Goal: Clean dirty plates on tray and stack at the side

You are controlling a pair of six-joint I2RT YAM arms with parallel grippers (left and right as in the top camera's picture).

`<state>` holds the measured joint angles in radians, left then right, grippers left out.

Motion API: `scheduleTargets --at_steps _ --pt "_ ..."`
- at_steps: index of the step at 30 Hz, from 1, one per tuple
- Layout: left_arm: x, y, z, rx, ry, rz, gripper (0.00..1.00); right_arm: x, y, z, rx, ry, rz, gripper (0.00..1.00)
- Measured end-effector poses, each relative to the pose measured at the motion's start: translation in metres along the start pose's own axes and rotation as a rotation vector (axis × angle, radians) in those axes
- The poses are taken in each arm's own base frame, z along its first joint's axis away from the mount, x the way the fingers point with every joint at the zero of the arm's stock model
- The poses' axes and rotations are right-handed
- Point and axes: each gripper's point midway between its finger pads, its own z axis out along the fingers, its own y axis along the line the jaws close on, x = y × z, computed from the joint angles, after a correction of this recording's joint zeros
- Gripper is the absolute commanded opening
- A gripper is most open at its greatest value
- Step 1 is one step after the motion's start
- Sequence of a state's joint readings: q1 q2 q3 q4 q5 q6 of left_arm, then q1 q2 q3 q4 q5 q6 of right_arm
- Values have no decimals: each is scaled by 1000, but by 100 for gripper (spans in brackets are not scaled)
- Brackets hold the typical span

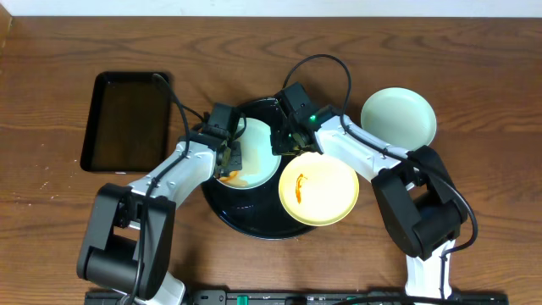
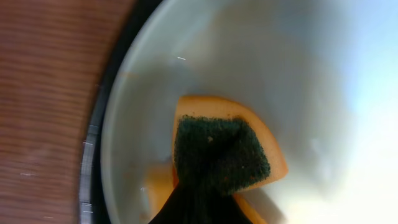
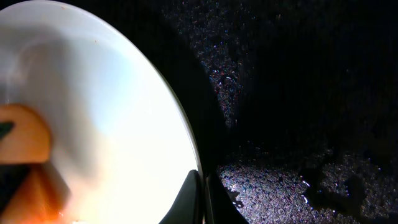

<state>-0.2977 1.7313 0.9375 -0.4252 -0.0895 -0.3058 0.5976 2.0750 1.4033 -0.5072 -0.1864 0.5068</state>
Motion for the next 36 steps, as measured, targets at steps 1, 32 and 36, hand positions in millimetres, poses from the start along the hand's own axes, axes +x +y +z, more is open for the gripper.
scheduleTargets --at_steps 1,32,36 --pt "-2 4 0 -13 -9 10 8 0 0 0 0 0 0 1" --pt "-84 22 -70 -41 -411 11 8 -1 -4 -2 22 -1 -19 1" --pt "-68 22 -90 8 -375 -35 8 -5 -6 -7 41 1 -58 1"
